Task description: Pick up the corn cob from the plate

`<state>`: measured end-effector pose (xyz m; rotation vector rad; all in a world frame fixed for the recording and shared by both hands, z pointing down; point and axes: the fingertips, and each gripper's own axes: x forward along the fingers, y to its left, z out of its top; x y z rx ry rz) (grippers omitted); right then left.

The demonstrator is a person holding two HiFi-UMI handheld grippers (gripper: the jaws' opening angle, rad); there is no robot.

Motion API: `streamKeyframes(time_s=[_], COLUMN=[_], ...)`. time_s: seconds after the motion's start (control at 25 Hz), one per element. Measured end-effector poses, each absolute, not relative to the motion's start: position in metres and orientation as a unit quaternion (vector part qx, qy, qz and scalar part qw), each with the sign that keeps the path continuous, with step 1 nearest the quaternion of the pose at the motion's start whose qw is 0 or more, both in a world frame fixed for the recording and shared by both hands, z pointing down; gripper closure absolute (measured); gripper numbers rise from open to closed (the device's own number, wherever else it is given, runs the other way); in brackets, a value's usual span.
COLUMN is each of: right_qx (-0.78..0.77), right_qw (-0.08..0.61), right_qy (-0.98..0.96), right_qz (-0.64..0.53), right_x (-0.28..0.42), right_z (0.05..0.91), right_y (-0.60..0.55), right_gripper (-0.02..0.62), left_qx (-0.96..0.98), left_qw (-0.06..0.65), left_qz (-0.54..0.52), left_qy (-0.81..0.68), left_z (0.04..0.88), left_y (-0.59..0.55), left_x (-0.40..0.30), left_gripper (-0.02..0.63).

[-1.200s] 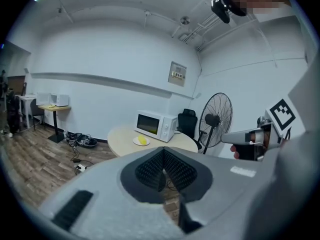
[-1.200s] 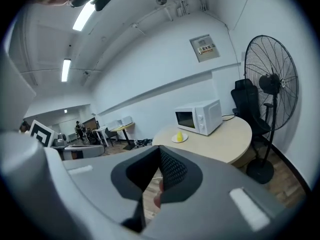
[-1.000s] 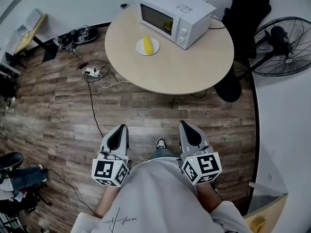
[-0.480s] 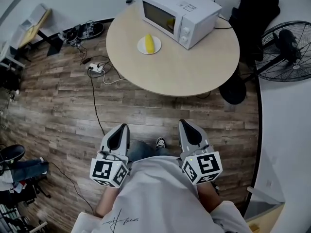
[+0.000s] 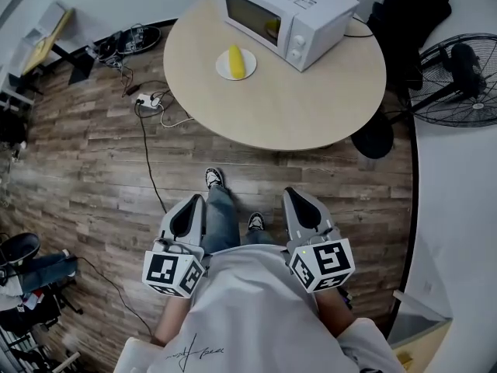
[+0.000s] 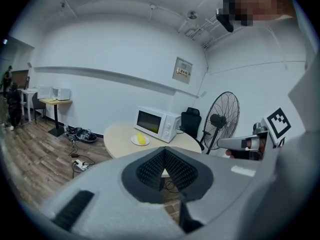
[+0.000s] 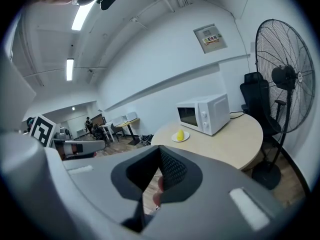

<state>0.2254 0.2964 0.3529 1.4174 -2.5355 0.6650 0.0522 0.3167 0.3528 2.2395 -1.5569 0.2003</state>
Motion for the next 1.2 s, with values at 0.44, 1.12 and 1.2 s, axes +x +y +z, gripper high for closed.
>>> streamKeyframes(time_s=[0.44, 1.12, 1.2], right_qx=[0.469, 0.507, 0.513], right_qw=[0.082, 0.082, 0.080], right_qy=[-0.850, -0.825, -0.822], right_qz=[0.226, 0.236, 0.234], right_x=[0.191, 0.129, 0.120], right_z=[0.348, 0.333, 0.331], right_y=[0.231, 0.118, 0.106], right_gripper=[0.583, 0.583, 0.583], left_qx=[0.809, 0.838, 0.840], left_qw=[0.207, 0.205, 0.202], left_qz=[0.060, 0.069, 0.067], left_qy=[-0.546, -0.502, -0.498], left_z=[0.349, 0.329, 0.326], left_y=[0.246, 0.119, 0.106], left_x=[0.028, -0.026, -0.036], left_gripper=[0.603, 0.604, 0.604])
